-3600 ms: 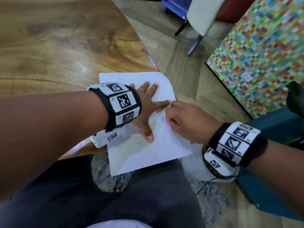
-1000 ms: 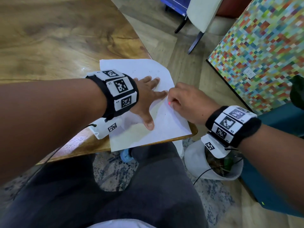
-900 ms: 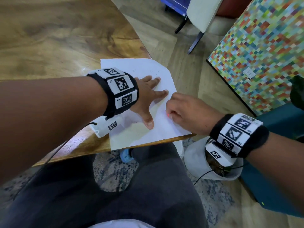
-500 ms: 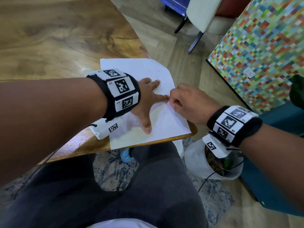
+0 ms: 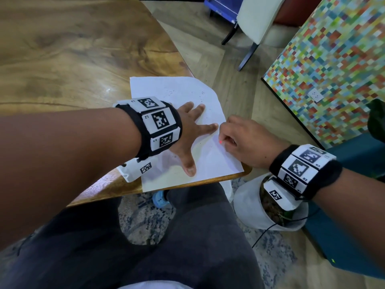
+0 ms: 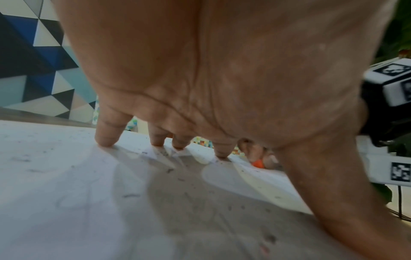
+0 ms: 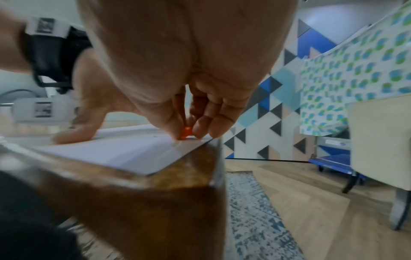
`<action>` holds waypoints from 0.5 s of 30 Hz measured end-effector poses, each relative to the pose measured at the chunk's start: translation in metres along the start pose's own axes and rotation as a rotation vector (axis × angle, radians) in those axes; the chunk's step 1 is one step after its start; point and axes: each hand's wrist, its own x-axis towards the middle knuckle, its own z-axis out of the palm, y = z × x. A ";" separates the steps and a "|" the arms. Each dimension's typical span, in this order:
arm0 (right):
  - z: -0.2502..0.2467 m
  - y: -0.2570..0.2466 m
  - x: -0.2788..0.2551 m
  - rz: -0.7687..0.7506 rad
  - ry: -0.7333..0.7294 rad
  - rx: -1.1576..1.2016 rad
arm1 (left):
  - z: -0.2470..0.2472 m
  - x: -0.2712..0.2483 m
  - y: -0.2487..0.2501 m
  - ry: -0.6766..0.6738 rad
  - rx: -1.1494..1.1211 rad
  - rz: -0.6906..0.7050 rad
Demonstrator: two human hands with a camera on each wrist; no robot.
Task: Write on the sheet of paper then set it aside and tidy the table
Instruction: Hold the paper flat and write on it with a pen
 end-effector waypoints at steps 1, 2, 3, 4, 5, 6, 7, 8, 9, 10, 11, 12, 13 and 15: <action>0.002 -0.003 -0.004 -0.053 -0.018 0.000 | 0.001 0.001 -0.001 0.003 -0.004 -0.003; 0.004 -0.008 -0.008 -0.107 -0.052 0.002 | 0.002 0.001 -0.002 0.005 -0.006 -0.007; 0.006 -0.012 -0.012 -0.153 -0.088 0.008 | 0.003 0.002 -0.003 0.005 -0.008 -0.009; 0.007 -0.015 -0.013 -0.181 -0.110 0.011 | 0.003 0.003 -0.003 0.005 -0.008 -0.008; 0.007 -0.017 -0.012 -0.189 -0.108 0.009 | 0.004 0.003 -0.004 0.008 -0.010 -0.003; 0.006 -0.017 -0.007 -0.171 -0.087 0.006 | 0.005 0.004 -0.004 0.011 -0.015 0.003; 0.004 -0.015 0.000 -0.125 -0.054 0.005 | 0.005 0.004 -0.004 0.014 -0.022 0.010; 0.002 -0.013 0.007 -0.058 -0.026 0.006 | 0.006 0.004 -0.005 0.018 -0.029 0.015; 0.000 -0.009 0.013 0.012 -0.005 0.012 | 0.006 0.003 -0.005 0.024 -0.035 0.019; -0.001 -0.007 0.019 0.072 0.004 0.019 | 0.007 0.001 -0.006 0.033 -0.040 0.019; -0.001 -0.005 0.023 0.110 0.004 0.014 | 0.008 0.000 -0.007 0.047 -0.045 0.017; -0.001 -0.005 0.024 0.127 0.004 -0.001 | 0.009 -0.001 -0.008 0.066 -0.049 0.011; 0.000 -0.006 0.024 0.134 -0.002 -0.015 | 0.012 -0.003 -0.008 0.088 -0.053 0.003; 0.000 -0.012 0.019 0.117 -0.020 -0.032 | 0.018 -0.006 -0.010 0.128 -0.059 -0.012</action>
